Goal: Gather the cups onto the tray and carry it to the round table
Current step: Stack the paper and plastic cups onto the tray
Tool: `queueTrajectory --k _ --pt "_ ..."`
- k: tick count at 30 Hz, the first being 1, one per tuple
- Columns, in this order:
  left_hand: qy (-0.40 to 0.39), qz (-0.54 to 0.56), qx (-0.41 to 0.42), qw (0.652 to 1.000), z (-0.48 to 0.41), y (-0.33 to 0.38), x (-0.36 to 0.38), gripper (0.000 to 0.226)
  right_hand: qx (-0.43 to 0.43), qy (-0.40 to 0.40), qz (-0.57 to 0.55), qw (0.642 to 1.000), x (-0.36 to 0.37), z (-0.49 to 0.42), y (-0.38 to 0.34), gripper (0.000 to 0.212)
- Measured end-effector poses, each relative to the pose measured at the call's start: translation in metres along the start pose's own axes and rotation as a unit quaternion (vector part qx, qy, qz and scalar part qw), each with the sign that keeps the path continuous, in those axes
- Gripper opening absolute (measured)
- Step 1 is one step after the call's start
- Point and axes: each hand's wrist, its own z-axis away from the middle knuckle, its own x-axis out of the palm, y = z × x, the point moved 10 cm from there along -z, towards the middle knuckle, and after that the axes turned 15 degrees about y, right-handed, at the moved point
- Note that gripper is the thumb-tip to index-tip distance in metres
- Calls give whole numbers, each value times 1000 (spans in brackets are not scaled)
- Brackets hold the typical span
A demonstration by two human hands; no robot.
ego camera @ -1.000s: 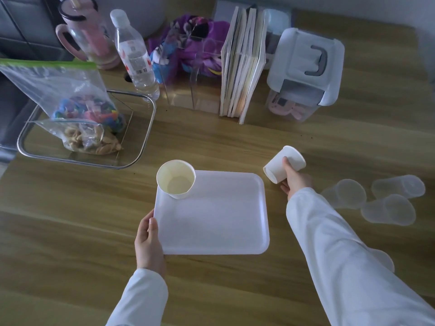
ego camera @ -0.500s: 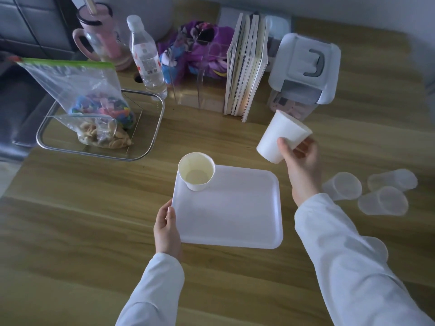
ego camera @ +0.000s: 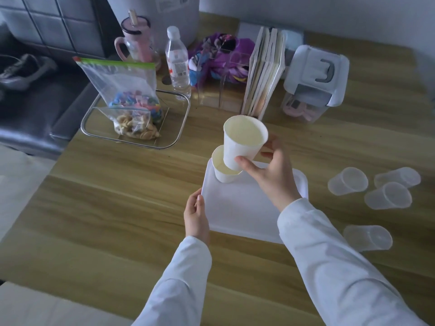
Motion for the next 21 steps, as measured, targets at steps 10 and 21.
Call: queueTrajectory --k 10,21 --pt "-13 -2 2 1000 11 3 -13 25 -40 -7 54 998 13 23 4 61" --pt "-21 -16 9 1000 8 5 -15 26 -39 -26 96 994 -9 39 24 91"
